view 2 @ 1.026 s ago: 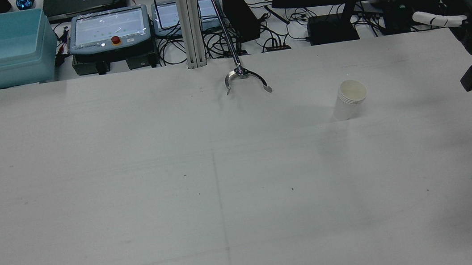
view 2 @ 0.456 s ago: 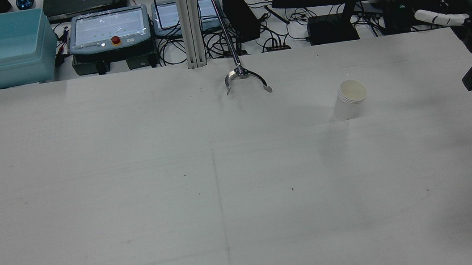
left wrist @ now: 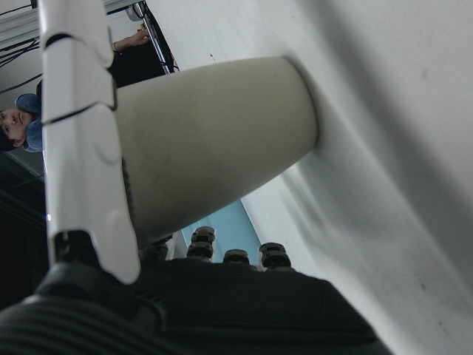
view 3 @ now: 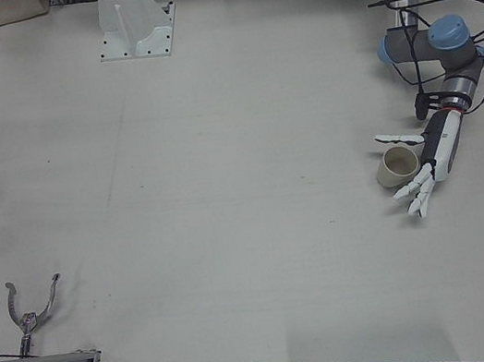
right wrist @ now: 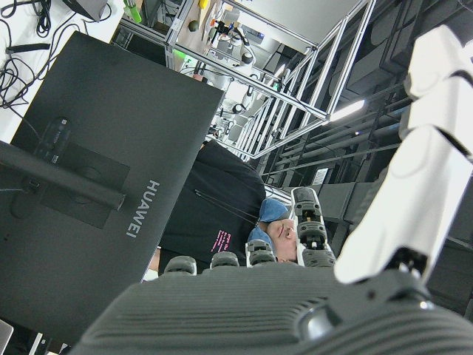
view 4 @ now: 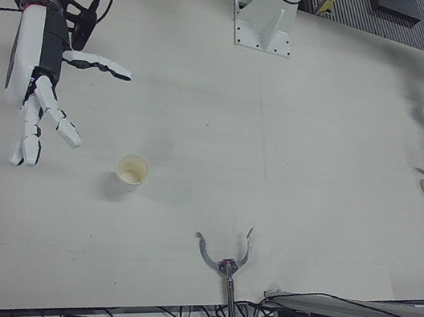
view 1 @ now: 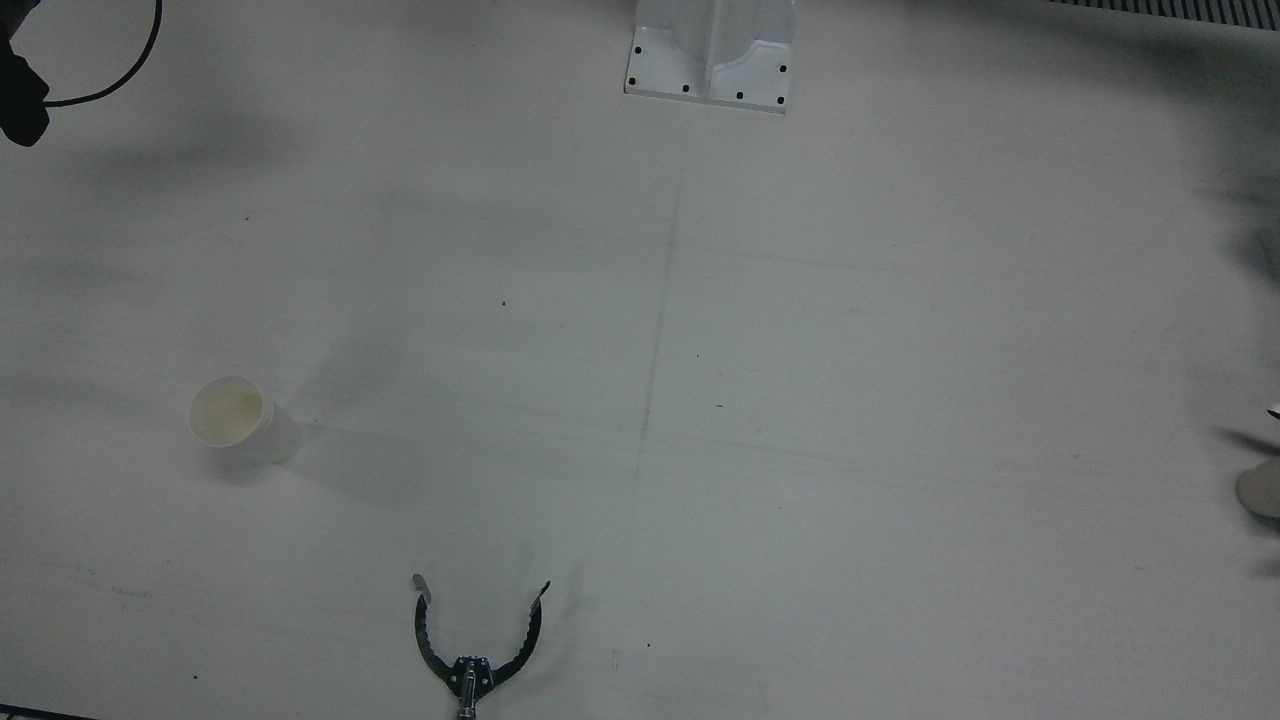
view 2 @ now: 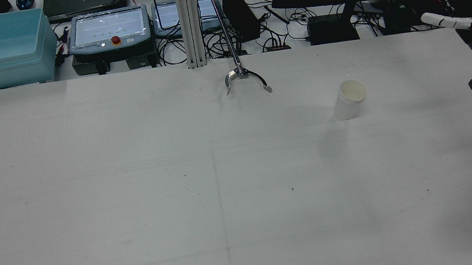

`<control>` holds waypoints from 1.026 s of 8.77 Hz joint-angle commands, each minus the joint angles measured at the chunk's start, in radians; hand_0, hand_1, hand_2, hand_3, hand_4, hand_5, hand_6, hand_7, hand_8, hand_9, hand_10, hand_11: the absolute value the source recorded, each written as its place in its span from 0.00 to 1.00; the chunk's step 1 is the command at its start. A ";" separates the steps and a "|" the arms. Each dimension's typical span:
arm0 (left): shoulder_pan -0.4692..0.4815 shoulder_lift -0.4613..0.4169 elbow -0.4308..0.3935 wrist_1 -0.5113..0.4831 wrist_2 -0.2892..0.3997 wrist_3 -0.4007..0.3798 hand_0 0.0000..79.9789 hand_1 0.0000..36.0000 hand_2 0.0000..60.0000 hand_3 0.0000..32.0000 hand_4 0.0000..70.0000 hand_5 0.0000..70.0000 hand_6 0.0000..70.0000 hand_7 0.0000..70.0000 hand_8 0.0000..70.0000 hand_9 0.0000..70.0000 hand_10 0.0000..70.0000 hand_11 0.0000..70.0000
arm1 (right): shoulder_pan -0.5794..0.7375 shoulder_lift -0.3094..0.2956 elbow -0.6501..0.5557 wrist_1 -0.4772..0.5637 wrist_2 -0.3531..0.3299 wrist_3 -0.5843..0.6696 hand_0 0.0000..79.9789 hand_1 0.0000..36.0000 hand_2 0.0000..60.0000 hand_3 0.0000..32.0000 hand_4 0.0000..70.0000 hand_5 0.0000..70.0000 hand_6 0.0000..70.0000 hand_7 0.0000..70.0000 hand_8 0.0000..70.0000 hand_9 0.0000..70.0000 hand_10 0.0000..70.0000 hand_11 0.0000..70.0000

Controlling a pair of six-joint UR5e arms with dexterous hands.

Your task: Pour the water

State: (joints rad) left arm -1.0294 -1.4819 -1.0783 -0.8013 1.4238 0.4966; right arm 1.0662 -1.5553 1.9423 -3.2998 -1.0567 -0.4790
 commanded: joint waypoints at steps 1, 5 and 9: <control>0.002 0.000 -0.002 0.013 0.000 -0.004 0.70 0.60 0.07 0.00 0.37 0.19 0.03 0.17 0.00 0.01 0.03 0.07 | 0.000 -0.034 0.009 0.000 -0.002 0.014 0.55 0.37 0.27 0.16 0.02 0.18 0.00 0.12 0.00 0.00 0.00 0.00; 0.000 0.000 -0.011 0.062 -0.026 -0.016 0.86 0.58 0.00 0.00 0.72 0.61 0.17 0.41 0.14 0.23 0.08 0.14 | 0.003 -0.035 0.012 0.000 0.000 0.020 0.54 0.36 0.27 0.16 0.01 0.18 0.00 0.12 0.00 0.00 0.00 0.00; -0.004 0.017 -0.171 0.238 -0.034 -0.081 1.00 0.64 0.00 0.00 0.82 0.66 0.33 0.70 0.39 0.58 0.17 0.28 | -0.002 -0.031 0.010 0.000 0.001 0.019 0.54 0.35 0.28 0.14 0.04 0.19 0.00 0.13 0.00 0.01 0.00 0.00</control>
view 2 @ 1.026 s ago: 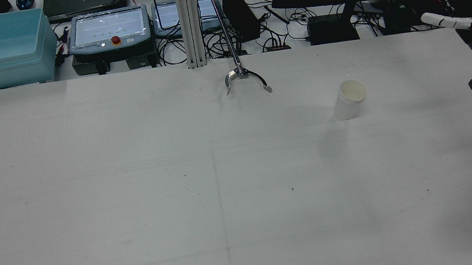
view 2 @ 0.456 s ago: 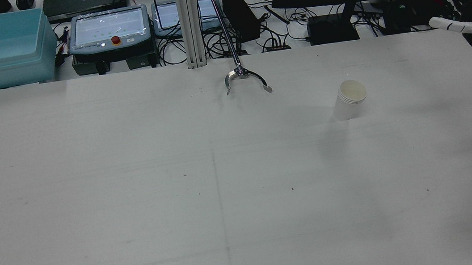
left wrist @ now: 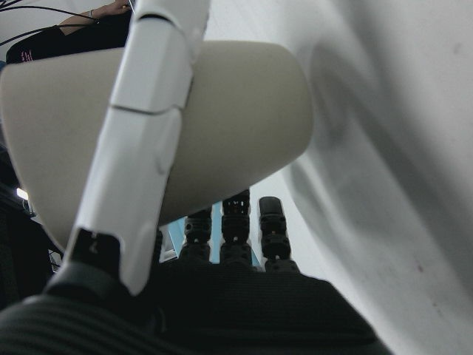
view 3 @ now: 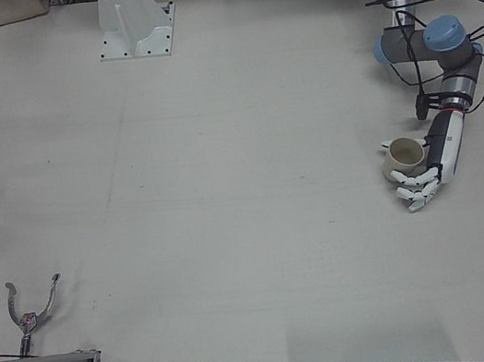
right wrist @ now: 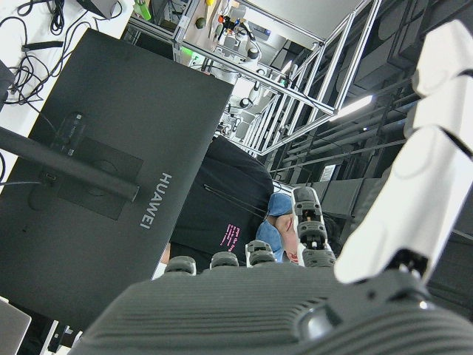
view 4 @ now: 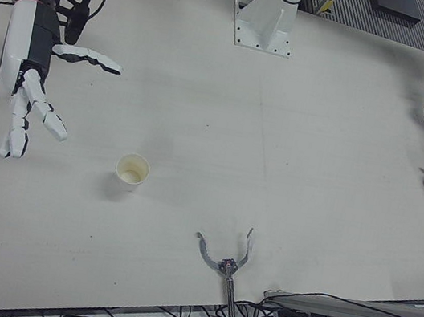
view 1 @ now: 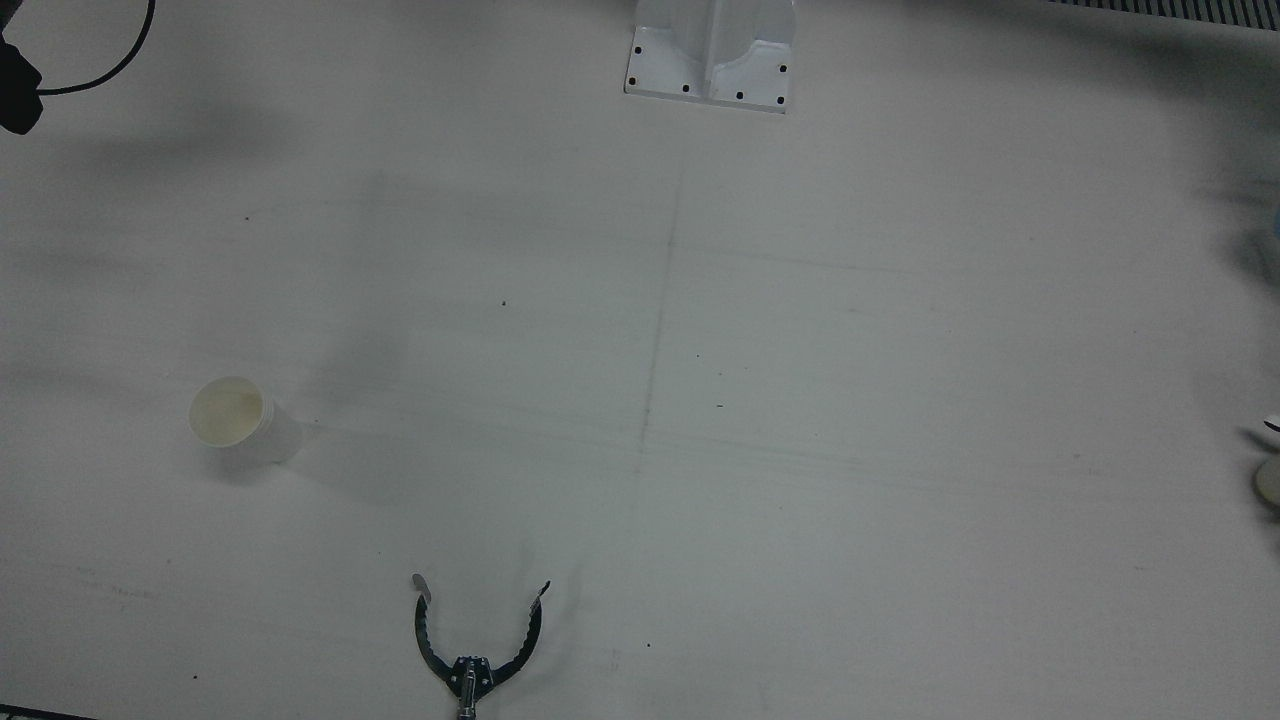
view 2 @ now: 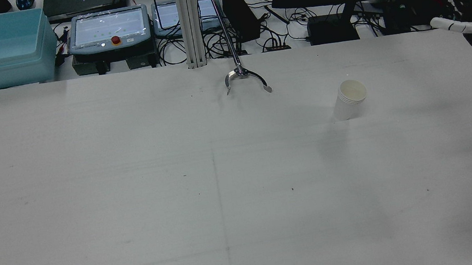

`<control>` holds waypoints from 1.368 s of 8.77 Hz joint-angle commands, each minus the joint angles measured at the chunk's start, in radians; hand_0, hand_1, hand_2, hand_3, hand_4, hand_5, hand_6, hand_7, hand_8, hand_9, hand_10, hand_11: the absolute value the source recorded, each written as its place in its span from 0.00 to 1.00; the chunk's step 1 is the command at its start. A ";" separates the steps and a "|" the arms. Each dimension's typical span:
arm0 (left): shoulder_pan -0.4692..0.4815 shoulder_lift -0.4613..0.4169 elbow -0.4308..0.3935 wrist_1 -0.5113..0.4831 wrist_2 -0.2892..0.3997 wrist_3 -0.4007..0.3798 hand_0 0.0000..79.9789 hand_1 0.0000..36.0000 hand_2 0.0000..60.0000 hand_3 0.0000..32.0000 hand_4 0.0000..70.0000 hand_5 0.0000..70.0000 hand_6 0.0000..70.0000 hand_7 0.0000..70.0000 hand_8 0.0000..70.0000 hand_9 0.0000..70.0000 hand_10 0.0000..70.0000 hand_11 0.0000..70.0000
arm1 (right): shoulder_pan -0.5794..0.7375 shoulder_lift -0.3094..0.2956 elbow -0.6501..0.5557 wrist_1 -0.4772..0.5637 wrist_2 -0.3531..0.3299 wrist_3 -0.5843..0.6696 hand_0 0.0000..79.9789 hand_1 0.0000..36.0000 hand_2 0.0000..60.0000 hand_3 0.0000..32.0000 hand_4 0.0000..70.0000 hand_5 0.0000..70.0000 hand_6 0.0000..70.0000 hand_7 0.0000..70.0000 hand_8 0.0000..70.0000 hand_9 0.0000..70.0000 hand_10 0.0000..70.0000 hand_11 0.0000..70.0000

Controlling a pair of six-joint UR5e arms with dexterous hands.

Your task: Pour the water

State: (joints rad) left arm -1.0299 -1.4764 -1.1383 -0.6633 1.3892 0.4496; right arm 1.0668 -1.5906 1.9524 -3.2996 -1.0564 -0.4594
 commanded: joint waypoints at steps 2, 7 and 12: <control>-0.005 0.013 -0.193 0.201 0.008 -0.118 1.00 0.65 0.00 0.00 0.83 0.64 0.32 0.68 0.36 0.54 0.16 0.26 | -0.025 0.014 -0.010 -0.002 0.009 -0.013 0.55 0.38 0.32 0.11 0.08 0.22 0.00 0.15 0.00 0.01 0.00 0.00; 0.001 0.041 -0.242 0.223 0.014 -0.117 1.00 0.66 0.00 0.00 0.84 0.63 0.32 0.69 0.36 0.56 0.16 0.27 | -0.309 0.217 -0.361 0.145 0.240 -0.035 0.54 0.38 0.30 0.18 0.00 0.16 0.00 0.09 0.00 0.00 0.00 0.00; 0.005 0.027 -0.236 0.241 0.014 -0.114 1.00 0.67 0.00 0.00 0.82 0.62 0.33 0.69 0.37 0.57 0.17 0.28 | -0.364 0.215 -0.569 0.206 0.279 0.076 0.54 0.38 0.30 0.18 0.00 0.17 0.00 0.09 0.00 0.00 0.00 0.00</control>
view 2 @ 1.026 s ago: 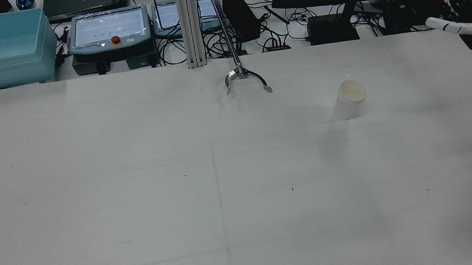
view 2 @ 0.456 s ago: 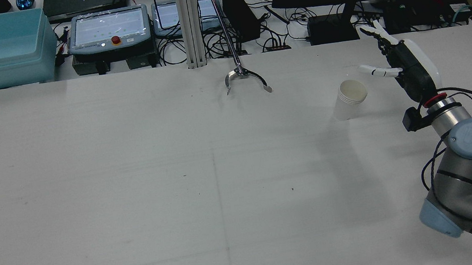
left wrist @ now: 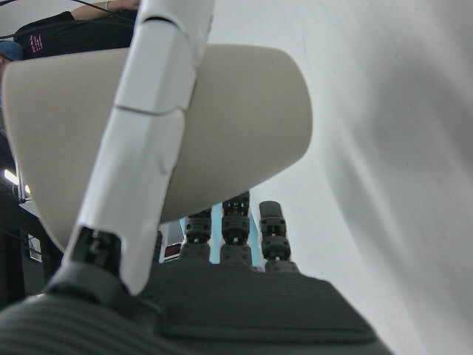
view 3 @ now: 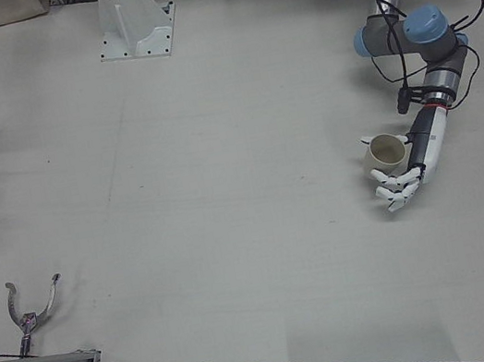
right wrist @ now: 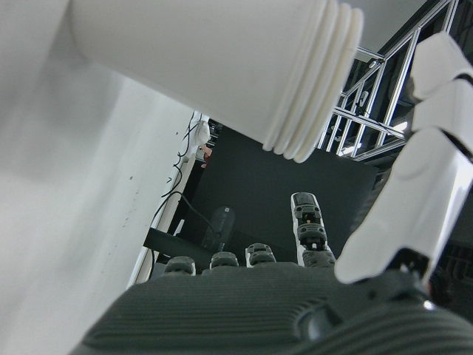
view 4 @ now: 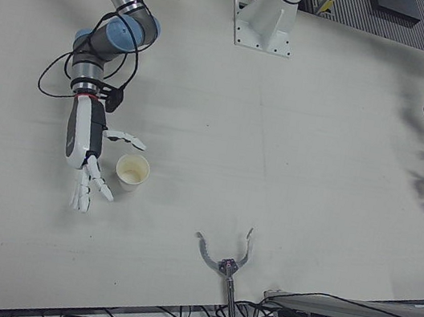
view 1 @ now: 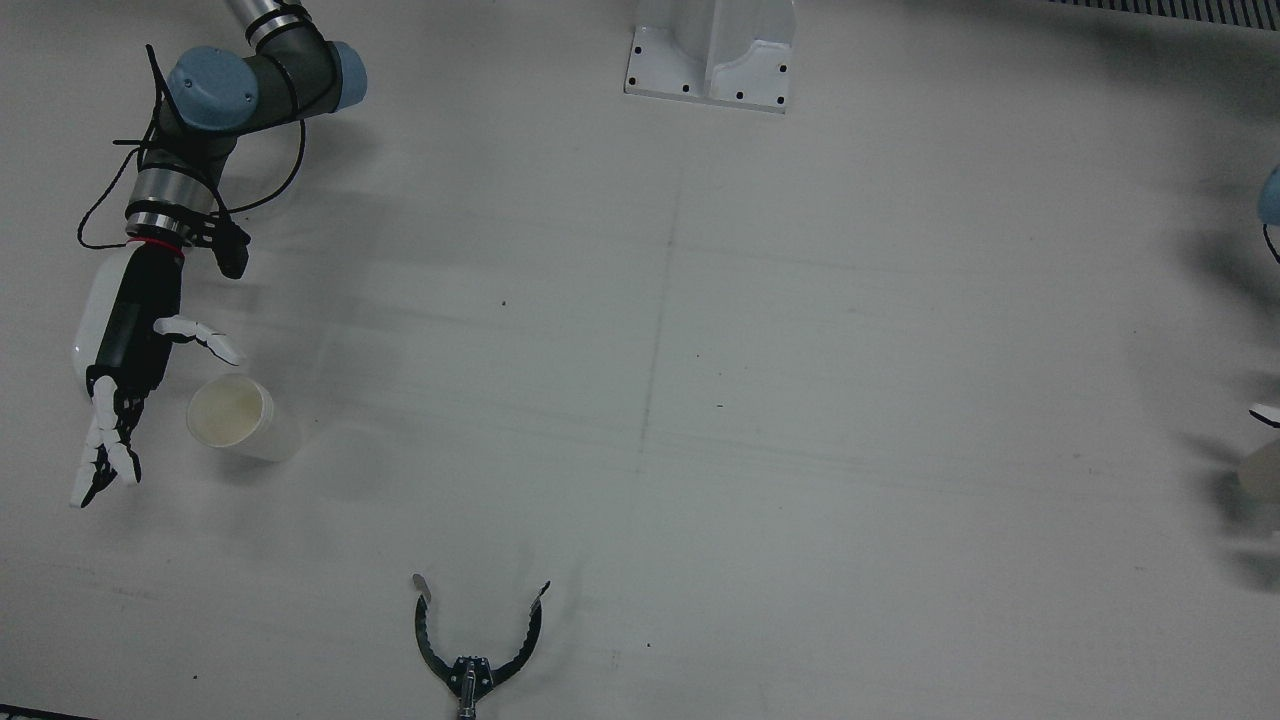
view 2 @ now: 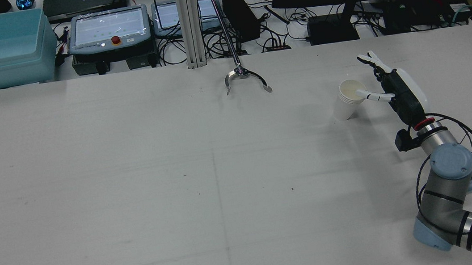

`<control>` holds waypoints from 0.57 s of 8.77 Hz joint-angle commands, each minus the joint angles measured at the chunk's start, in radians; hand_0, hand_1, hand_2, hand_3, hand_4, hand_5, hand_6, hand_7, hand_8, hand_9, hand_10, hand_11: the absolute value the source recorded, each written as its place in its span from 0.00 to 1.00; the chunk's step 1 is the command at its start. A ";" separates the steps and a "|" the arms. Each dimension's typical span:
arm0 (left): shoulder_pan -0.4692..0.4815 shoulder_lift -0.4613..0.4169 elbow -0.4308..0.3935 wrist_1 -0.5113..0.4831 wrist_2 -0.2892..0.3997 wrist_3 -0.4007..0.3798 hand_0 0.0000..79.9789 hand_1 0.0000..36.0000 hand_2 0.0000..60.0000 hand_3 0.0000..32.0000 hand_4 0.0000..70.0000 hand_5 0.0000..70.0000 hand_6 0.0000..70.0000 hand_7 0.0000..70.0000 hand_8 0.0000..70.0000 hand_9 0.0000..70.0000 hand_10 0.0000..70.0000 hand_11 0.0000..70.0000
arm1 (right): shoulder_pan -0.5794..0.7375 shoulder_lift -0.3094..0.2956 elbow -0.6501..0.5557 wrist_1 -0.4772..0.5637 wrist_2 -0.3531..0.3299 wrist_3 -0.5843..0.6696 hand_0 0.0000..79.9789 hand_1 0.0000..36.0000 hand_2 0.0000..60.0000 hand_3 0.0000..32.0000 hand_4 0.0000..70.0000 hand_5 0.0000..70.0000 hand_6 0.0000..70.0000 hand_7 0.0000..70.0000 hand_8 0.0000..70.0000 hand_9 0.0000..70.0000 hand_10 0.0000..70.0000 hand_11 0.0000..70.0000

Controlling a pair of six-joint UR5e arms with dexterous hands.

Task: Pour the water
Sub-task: 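Reach the right hand to the white paper cup and close fingers around it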

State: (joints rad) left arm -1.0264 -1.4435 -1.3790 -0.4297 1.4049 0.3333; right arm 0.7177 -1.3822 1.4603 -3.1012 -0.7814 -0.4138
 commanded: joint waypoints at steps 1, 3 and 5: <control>0.002 -0.006 0.006 0.008 -0.001 0.003 1.00 0.68 0.00 0.00 0.82 0.62 0.33 0.69 0.37 0.57 0.17 0.28 | -0.023 0.014 -0.077 0.001 0.004 0.027 0.54 0.38 0.31 0.16 0.00 0.17 0.00 0.10 0.00 0.00 0.00 0.00; 0.002 -0.006 0.008 0.009 -0.001 0.004 1.00 0.69 0.00 0.00 0.82 0.62 0.33 0.69 0.38 0.58 0.17 0.28 | -0.031 0.044 -0.075 0.000 0.001 0.020 0.54 0.39 0.33 0.14 0.01 0.19 0.00 0.11 0.00 0.00 0.00 0.00; 0.002 -0.006 0.009 0.011 -0.001 0.004 1.00 0.70 0.00 0.00 0.82 0.62 0.33 0.68 0.39 0.59 0.18 0.29 | -0.047 0.068 -0.072 -0.002 -0.001 0.015 0.55 0.40 0.34 0.14 0.02 0.18 0.00 0.11 0.00 0.00 0.00 0.00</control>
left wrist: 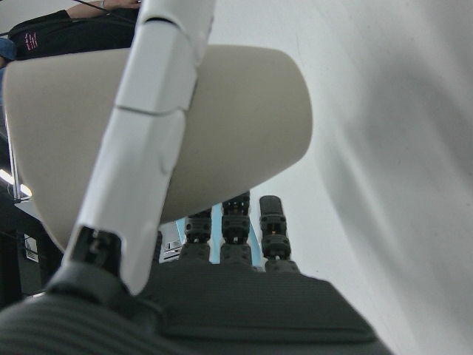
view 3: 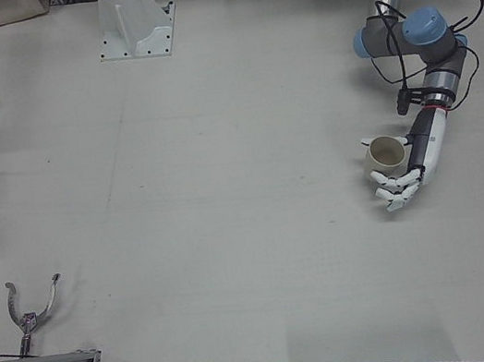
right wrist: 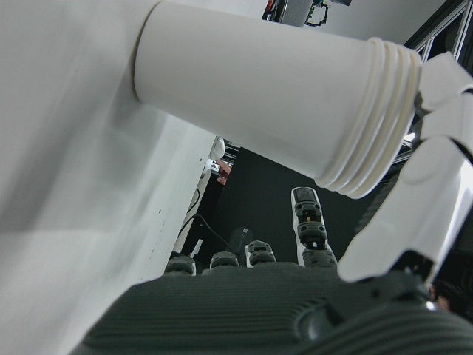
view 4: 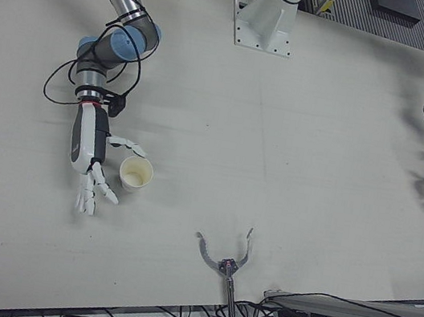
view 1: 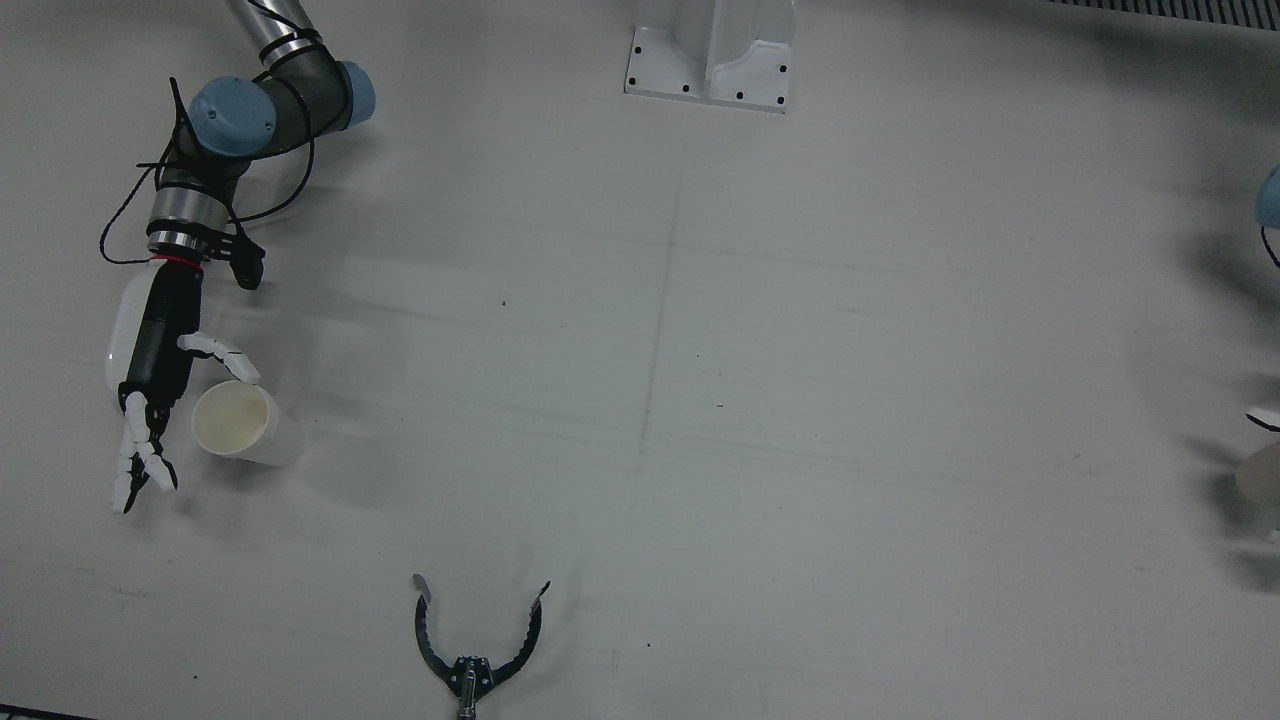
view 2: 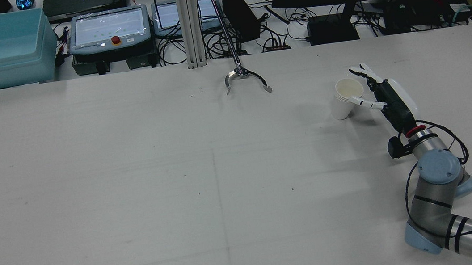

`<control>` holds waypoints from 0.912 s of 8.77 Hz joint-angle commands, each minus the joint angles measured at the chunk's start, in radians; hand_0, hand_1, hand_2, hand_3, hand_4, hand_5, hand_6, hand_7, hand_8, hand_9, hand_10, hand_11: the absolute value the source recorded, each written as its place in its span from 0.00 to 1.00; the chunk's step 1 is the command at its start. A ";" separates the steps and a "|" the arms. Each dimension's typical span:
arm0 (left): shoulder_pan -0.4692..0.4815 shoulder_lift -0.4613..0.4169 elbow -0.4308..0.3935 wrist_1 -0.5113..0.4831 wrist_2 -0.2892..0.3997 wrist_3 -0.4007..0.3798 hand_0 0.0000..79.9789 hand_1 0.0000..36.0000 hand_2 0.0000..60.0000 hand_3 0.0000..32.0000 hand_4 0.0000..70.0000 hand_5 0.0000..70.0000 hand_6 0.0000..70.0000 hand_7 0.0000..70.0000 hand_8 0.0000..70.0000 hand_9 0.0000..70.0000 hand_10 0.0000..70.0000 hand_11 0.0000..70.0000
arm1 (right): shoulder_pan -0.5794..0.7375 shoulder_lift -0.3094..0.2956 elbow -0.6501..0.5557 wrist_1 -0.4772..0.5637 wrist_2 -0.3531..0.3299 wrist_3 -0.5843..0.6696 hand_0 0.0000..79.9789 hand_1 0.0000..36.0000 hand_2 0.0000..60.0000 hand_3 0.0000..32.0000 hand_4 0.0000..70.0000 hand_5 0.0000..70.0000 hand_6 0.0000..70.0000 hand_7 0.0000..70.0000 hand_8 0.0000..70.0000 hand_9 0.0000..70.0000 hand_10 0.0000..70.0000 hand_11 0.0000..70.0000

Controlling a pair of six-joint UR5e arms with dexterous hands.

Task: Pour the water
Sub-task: 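Reach the right hand to the white paper cup and close fingers around it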

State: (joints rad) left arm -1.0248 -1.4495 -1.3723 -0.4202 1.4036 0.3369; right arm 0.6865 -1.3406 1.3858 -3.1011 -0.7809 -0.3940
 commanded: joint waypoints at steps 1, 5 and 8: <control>0.000 0.000 0.002 0.001 0.000 0.001 1.00 0.70 0.00 0.00 0.82 0.62 0.33 0.69 0.39 0.59 0.18 0.30 | -0.016 0.028 0.004 -0.002 -0.003 -0.003 0.55 0.40 0.34 0.14 0.01 0.18 0.00 0.11 0.00 0.00 0.00 0.00; -0.001 -0.002 -0.001 0.001 0.000 -0.001 1.00 0.73 0.00 0.00 0.82 0.62 0.34 0.68 0.39 0.59 0.19 0.30 | -0.038 0.029 0.009 -0.002 -0.004 -0.005 0.56 0.41 0.35 0.12 0.04 0.20 0.00 0.12 0.00 0.00 0.00 0.00; -0.001 0.000 -0.004 0.003 0.000 -0.002 1.00 0.74 0.00 0.00 0.81 0.62 0.34 0.68 0.39 0.59 0.19 0.31 | -0.045 0.029 0.012 -0.001 -0.011 0.000 0.59 0.47 0.42 0.00 0.24 0.22 0.06 0.14 0.00 0.01 0.00 0.00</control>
State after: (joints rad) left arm -1.0260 -1.4508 -1.3721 -0.4188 1.4036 0.3355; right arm 0.6467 -1.3107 1.3942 -3.1029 -0.7872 -0.3977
